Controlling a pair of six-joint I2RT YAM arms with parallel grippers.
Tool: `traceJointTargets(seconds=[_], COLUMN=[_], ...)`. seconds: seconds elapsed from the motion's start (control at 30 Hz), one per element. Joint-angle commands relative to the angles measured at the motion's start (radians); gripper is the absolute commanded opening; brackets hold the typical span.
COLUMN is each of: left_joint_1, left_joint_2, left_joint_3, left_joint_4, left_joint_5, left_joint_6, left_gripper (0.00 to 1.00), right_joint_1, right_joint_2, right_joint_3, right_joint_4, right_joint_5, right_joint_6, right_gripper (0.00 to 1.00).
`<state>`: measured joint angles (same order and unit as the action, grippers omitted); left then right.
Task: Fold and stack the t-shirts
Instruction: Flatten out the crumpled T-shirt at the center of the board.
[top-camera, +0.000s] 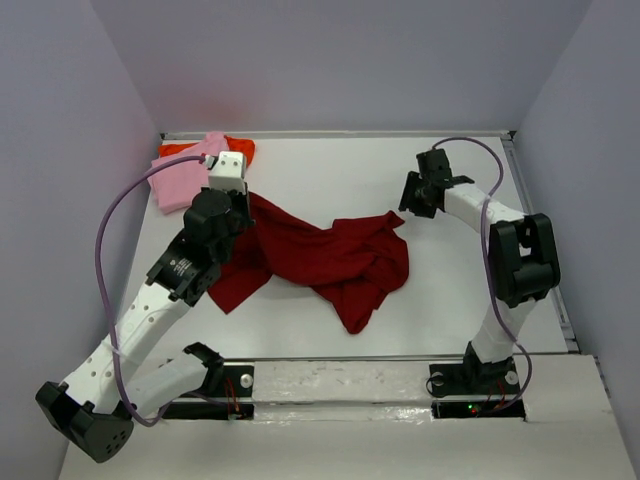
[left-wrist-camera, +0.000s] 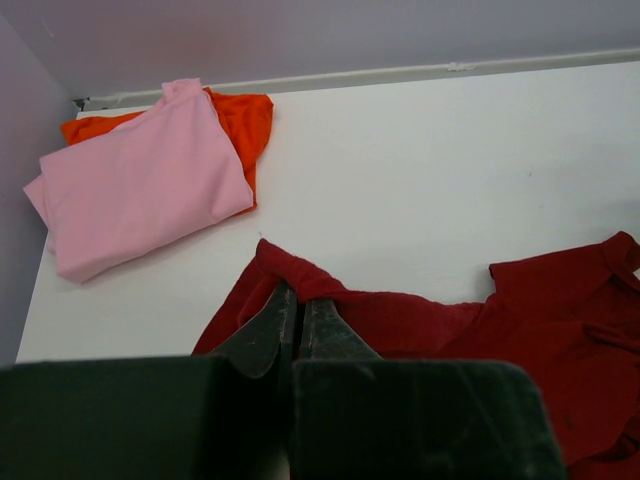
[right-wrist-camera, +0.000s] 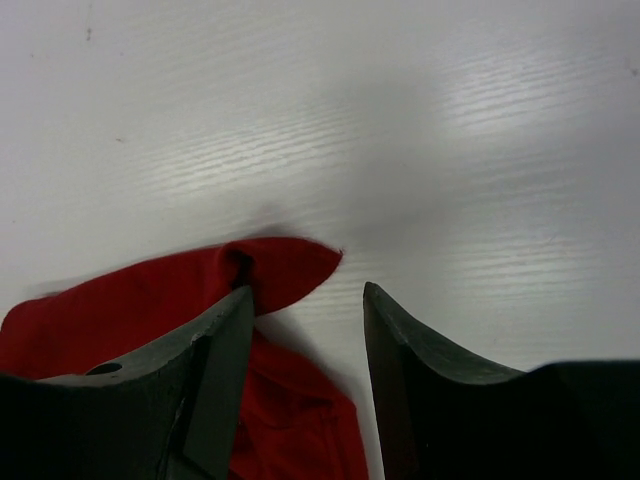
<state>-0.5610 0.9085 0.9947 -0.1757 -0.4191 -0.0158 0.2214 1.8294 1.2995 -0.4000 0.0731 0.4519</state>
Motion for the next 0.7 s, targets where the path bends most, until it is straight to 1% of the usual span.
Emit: traceJointTargets(seconds=[0.0, 0.1, 0.2, 0.3, 0.43, 0.67], left_joint_1=[0.004, 0.003, 0.003, 0.003, 0.004, 0.007], left_joint_2=[-0.003, 0.001, 0.006, 0.0, -0.002, 0.001], left_joint_3=[-0.013, -0.033, -0.044, -0.059, -0.071, -0.076], left_joint_4=[0.064, 0.087, 0.093, 0.102, 0.11, 0.11], left_joint_5=[-0.014, -0.029, -0.03, -0.033, -0.029, -0.027], left_joint_6=[0.004, -0.006, -0.007, -0.01, -0.012, -0.019], left_gripper=[0.0, 0.0, 0.0, 0.0, 0.0, 0.0], right_joint_1=[0.073, 0.145, 0.211, 0.265, 0.279, 0.279], right_joint_2=[0.001, -0.006, 0.03, 0.03, 0.042, 0.082], right_joint_3=[0.095, 0.141, 0.193, 0.196, 0.189, 0.118], right_joint_4=[0.052, 0.044, 0.014, 0.013, 0.012, 0.023], right_joint_5=[-0.001, 0.001, -0.002, 0.014, 0.022, 0.08], right_joint_6=[0.004, 0.007, 0.01, 0.019, 0.025, 0.027], right_gripper=[0.53, 0.53, 0.53, 0.54, 0.54, 0.54])
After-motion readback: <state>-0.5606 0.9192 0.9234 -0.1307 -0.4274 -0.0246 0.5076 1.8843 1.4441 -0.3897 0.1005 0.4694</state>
